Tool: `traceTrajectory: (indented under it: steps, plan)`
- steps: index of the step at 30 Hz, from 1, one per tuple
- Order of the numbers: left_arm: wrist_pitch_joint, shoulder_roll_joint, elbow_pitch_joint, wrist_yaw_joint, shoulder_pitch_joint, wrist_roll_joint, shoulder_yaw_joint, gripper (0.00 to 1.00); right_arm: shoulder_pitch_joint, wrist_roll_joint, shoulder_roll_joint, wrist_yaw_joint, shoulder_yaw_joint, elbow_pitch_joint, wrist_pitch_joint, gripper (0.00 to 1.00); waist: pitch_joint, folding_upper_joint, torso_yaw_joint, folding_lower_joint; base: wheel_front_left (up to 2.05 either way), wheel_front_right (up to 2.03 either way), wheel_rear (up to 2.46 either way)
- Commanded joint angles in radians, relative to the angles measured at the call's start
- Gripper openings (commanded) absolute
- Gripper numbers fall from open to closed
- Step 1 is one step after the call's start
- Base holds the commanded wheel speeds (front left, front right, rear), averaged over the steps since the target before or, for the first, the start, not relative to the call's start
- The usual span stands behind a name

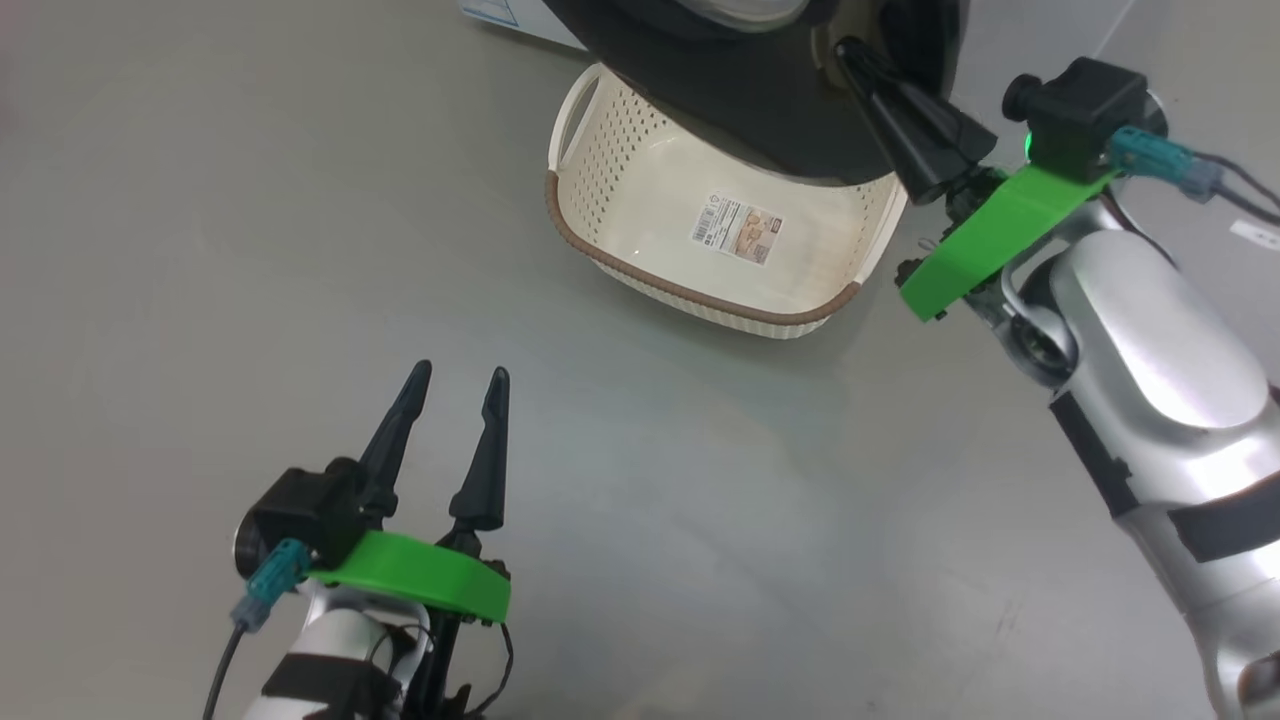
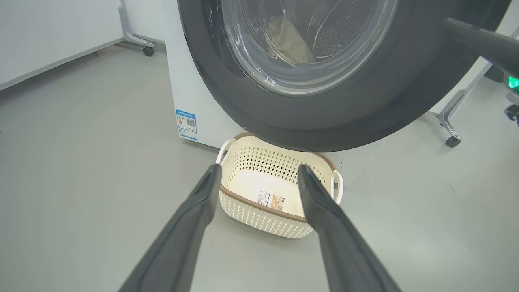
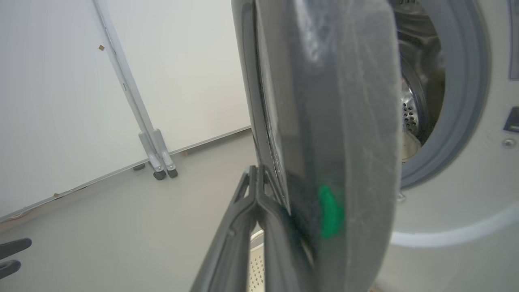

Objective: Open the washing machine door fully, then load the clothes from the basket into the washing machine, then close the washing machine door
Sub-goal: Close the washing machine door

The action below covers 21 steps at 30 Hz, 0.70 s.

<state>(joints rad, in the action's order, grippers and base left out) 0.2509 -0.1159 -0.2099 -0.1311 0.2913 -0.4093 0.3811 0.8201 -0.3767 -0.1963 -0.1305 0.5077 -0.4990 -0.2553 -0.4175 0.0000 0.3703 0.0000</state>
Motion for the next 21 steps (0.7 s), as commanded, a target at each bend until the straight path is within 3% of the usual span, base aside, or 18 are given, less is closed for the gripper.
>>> traceTrajectory:
  steps: [1,21]
  plan:
    - [0.011,-0.015,0.032,0.0,0.023,-0.006,-0.032,1.0,0.038,0.009,-0.003,0.0,-0.014,0.022,-0.006,0.0,-0.01,0.0,0.001,0.0,0.0,0.0,0.0]
    - [0.011,0.013,0.04,0.0,0.095,-0.017,-0.017,1.0,0.268,0.049,-0.1,0.0,-0.081,-0.116,-0.006,0.0,-0.131,0.0,0.032,0.0,0.0,0.0,0.0]
